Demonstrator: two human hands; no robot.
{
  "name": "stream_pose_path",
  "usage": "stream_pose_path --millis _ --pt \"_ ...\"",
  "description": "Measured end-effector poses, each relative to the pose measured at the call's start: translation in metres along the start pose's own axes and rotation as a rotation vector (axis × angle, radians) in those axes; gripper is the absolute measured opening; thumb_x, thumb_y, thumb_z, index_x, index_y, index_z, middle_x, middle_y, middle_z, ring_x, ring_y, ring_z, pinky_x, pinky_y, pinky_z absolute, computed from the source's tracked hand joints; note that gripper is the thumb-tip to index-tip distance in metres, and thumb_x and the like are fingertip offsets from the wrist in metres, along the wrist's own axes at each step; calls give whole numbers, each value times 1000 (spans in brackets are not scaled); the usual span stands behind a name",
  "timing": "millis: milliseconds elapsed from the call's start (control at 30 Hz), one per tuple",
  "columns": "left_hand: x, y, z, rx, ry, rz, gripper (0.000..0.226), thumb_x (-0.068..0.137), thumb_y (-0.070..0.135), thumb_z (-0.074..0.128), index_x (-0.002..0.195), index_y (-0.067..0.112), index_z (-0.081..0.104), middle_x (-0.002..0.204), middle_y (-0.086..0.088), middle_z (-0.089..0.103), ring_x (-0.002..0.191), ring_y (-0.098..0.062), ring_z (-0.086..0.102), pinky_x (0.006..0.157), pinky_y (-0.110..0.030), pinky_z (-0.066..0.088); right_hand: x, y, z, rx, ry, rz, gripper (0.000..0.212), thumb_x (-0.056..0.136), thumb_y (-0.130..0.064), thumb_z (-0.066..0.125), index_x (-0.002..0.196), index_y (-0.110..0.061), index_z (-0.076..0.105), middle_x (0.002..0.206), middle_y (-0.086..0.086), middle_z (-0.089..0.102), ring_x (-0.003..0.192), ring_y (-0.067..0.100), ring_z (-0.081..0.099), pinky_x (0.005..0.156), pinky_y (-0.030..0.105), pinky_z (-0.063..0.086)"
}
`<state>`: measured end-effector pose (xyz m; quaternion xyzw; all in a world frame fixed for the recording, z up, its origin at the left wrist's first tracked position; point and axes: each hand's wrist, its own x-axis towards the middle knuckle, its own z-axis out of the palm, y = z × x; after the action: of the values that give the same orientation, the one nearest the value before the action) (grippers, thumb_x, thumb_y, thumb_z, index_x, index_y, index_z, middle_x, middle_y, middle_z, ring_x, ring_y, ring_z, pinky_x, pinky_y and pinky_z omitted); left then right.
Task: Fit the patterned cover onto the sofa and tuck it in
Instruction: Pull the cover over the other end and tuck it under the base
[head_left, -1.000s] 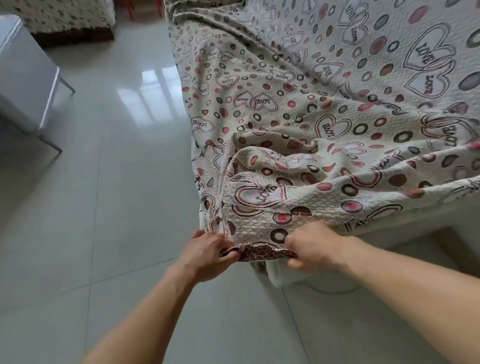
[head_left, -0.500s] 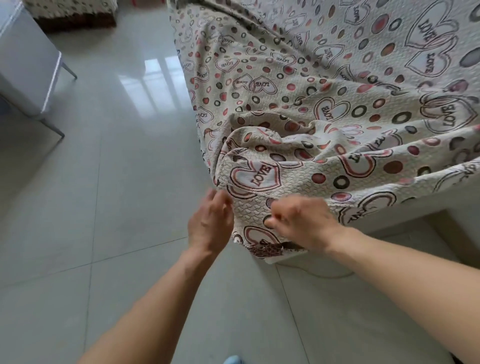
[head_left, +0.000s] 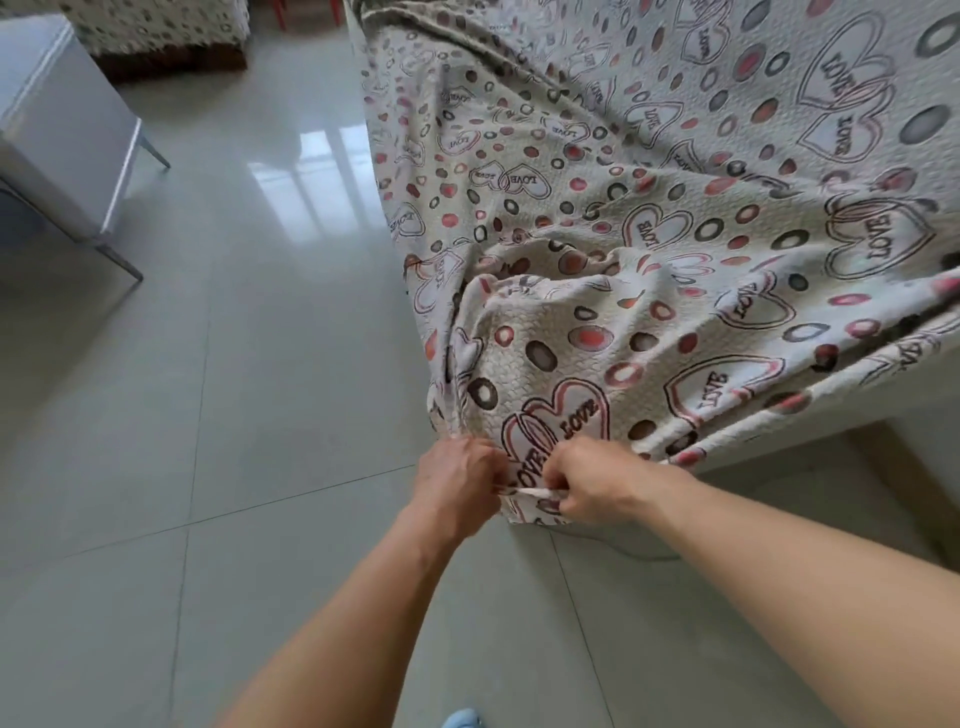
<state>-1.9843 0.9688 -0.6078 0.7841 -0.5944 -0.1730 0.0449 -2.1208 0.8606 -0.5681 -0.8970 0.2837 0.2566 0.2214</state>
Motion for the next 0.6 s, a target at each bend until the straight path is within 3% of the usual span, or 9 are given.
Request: stream_pose_path --millis 100,167,267,367,433,500,600 --pt "-19 13 16 -36 -22 -10 14 70 16 57 81 22 65 88 4 65 87 -20 61 65 -26 43 -13 -2 13 -33 -90 -22 6 72 -20 62 73 -24 58 78 0 58 85 28 63 67 27 43" --pt "-31 17 28 -73 -45 -27 18 72 17 58 88 20 67 94 4 65 91 -19 60 68 -27 46 -22 -5 23 -92 -129 -33 4 76 -21 61 76 -20 57 79 1 59 86 28 63 66 26 42" --pt "-43 22 45 -111 -120 -32 21 74 16 57 92 19 68 100 3 64 99 -20 59 78 -31 49 -32 -14 38 -152 -191 -38 7 82 -20 59 80 -21 52 92 7 61 97 30 63 70 28 40" --pt "-45 21 57 -136 -114 -52 24 79 13 55 98 22 67 106 4 63 105 -20 56 80 -31 46 -30 -15 46 -200 -187 -29 10 86 -19 57 96 -17 60 109 10 65 104 31 62 77 31 45" --pt "-43 14 61 -214 -82 -91 27 83 14 56 104 28 64 114 7 61 110 -17 54 86 -30 45 -25 -12 45 -269 -124 -22 21 88 -15 52 106 -16 62 113 9 65 106 31 62 80 33 47" --pt "-44 7 60 -312 9 -142 30 85 13 56 107 32 63 118 13 60 111 -13 55 87 -29 46 -22 -10 42 -286 34 -27 20 93 -23 48 106 -18 62 112 4 65 106 27 60 78 32 45" --pt "-37 3 42 -469 365 -356 21 88 17 57 105 27 62 107 9 60 96 -13 60 73 -29 49 -17 -4 34 -154 401 -88 25 96 -41 45 87 -21 58 94 -4 63 92 18 60 63 28 42"
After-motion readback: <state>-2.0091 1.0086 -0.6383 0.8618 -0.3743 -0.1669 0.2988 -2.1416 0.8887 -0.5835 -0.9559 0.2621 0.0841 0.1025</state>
